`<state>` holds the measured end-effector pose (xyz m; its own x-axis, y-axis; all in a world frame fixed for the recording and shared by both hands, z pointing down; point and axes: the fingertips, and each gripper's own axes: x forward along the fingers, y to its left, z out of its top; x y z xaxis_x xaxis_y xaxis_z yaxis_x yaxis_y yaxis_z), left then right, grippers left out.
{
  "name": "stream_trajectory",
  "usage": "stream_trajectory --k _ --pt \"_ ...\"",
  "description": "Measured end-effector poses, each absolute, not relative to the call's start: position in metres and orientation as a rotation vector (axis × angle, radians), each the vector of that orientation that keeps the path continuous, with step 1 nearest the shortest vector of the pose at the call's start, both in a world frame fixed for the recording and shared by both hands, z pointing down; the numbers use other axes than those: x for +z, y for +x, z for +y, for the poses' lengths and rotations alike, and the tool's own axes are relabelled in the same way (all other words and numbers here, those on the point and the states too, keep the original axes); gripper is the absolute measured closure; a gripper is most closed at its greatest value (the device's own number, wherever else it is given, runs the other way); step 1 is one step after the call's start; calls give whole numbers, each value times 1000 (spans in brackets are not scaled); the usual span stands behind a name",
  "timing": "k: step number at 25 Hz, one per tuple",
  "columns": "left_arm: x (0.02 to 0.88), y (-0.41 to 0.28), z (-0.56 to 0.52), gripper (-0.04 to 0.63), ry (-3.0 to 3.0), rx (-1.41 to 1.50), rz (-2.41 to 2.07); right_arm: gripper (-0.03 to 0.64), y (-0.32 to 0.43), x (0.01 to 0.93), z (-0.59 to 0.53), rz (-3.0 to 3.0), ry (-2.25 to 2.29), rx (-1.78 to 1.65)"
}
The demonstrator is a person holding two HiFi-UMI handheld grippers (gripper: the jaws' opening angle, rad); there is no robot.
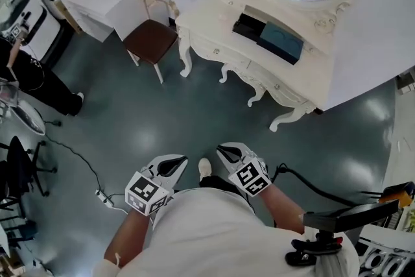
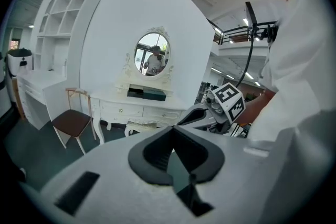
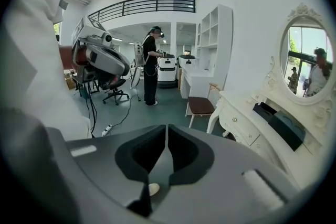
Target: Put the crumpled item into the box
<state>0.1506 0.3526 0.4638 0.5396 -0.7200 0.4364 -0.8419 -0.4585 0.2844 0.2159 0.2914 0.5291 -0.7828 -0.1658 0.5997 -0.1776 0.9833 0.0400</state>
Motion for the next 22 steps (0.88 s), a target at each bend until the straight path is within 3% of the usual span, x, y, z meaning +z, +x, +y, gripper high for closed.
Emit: stream_trajectory --k 9,22 --pt "465 130 261 593 2318 335 -1216 595 195 540 195 -2467 282 68" --pt "464 2 110 592 2440 337 -1069 560 85 528 38 -2421 499 60"
